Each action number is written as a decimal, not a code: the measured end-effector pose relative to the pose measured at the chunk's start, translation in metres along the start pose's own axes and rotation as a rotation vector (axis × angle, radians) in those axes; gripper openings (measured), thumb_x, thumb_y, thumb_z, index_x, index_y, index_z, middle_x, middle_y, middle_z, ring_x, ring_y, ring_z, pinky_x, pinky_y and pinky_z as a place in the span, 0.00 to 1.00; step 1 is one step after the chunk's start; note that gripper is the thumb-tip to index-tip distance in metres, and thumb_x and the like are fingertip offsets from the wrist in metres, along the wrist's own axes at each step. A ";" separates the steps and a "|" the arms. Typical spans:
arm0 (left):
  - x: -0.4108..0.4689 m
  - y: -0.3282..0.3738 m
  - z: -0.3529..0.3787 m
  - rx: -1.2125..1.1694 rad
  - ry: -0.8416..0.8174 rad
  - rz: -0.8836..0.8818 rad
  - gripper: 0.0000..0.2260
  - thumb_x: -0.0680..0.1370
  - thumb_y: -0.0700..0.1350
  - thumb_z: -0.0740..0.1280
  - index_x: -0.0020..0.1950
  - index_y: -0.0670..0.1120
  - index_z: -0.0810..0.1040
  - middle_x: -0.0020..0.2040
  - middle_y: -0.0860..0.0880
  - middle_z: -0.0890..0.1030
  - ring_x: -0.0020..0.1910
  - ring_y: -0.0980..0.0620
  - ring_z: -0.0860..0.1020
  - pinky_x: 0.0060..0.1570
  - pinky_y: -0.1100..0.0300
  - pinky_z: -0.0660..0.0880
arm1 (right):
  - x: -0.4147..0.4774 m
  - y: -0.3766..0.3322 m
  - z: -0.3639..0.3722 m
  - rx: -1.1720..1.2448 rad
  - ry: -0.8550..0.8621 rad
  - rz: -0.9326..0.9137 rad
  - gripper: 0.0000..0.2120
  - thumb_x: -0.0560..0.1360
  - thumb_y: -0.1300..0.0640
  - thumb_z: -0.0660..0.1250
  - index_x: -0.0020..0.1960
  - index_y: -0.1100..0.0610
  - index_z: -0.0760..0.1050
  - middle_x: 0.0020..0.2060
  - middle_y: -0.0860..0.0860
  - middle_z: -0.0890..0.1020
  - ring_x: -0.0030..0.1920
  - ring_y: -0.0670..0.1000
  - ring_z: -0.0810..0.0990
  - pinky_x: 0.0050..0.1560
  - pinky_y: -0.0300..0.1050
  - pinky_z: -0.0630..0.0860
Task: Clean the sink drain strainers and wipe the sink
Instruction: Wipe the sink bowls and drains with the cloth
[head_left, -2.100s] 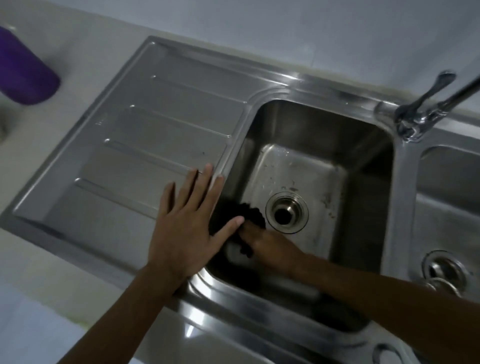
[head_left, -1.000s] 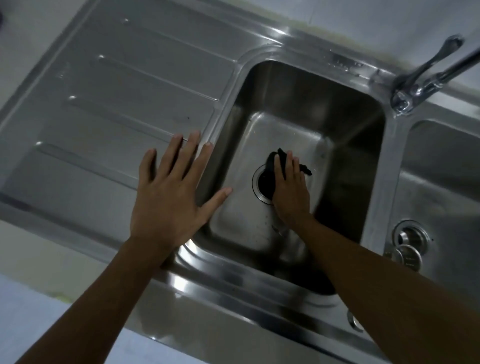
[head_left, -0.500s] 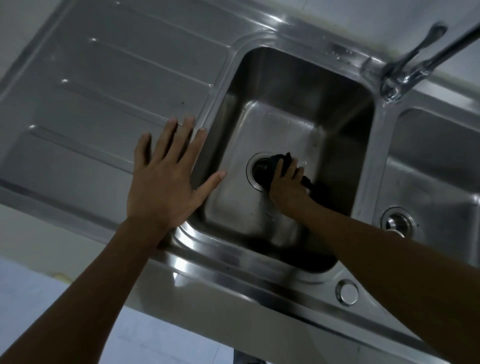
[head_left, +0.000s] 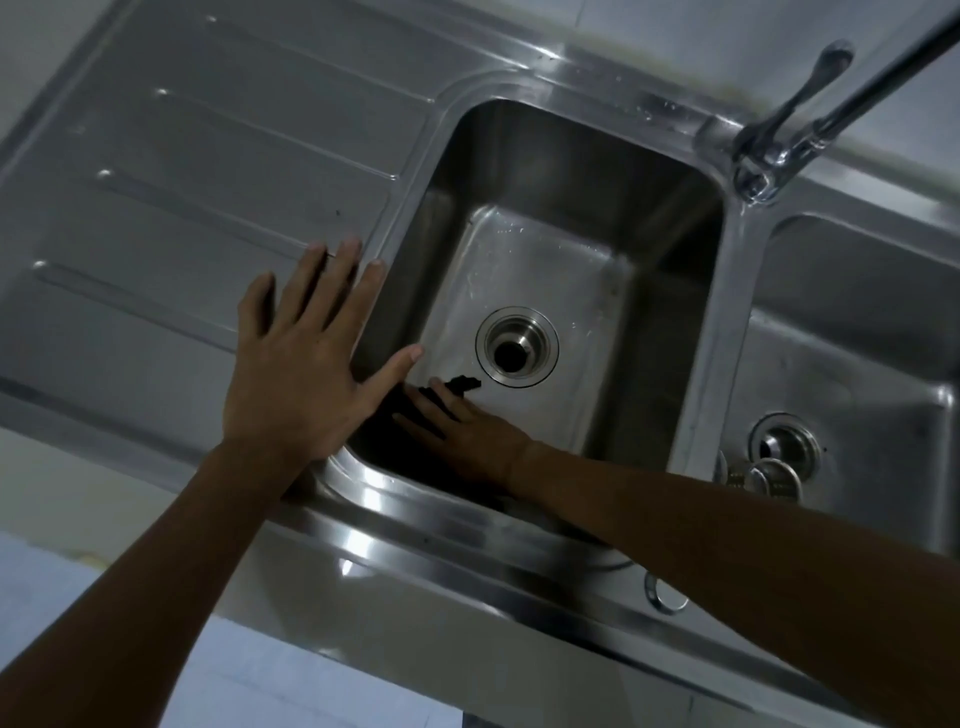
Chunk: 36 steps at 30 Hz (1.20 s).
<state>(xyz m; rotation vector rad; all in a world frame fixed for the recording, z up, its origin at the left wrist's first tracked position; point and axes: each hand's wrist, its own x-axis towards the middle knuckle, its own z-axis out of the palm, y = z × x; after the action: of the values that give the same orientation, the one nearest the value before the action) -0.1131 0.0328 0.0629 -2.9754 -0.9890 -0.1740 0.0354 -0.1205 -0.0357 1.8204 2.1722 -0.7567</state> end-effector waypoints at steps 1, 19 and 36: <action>-0.001 0.000 0.000 0.000 -0.008 0.001 0.36 0.82 0.71 0.48 0.84 0.51 0.57 0.85 0.49 0.54 0.84 0.47 0.52 0.78 0.37 0.54 | -0.004 -0.003 0.005 -0.001 -0.021 0.027 0.27 0.87 0.59 0.46 0.83 0.55 0.40 0.82 0.61 0.41 0.80 0.68 0.41 0.80 0.62 0.48; -0.003 0.002 -0.002 -0.005 -0.034 -0.001 0.37 0.81 0.72 0.48 0.84 0.51 0.56 0.85 0.49 0.53 0.84 0.48 0.51 0.78 0.37 0.55 | 0.020 0.132 -0.045 0.281 0.278 1.002 0.33 0.86 0.52 0.53 0.81 0.67 0.42 0.78 0.73 0.46 0.79 0.72 0.45 0.79 0.62 0.51; -0.002 0.000 -0.003 0.012 -0.012 0.004 0.37 0.81 0.72 0.46 0.83 0.51 0.58 0.85 0.49 0.56 0.84 0.47 0.54 0.77 0.37 0.56 | -0.036 0.020 -0.007 0.035 -0.115 0.172 0.30 0.82 0.65 0.59 0.82 0.59 0.53 0.81 0.65 0.49 0.80 0.66 0.53 0.64 0.62 0.76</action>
<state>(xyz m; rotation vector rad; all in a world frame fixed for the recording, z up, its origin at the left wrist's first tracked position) -0.1146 0.0318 0.0653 -2.9705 -0.9821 -0.1493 0.0637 -0.1455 -0.0181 1.9005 1.9152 -0.8423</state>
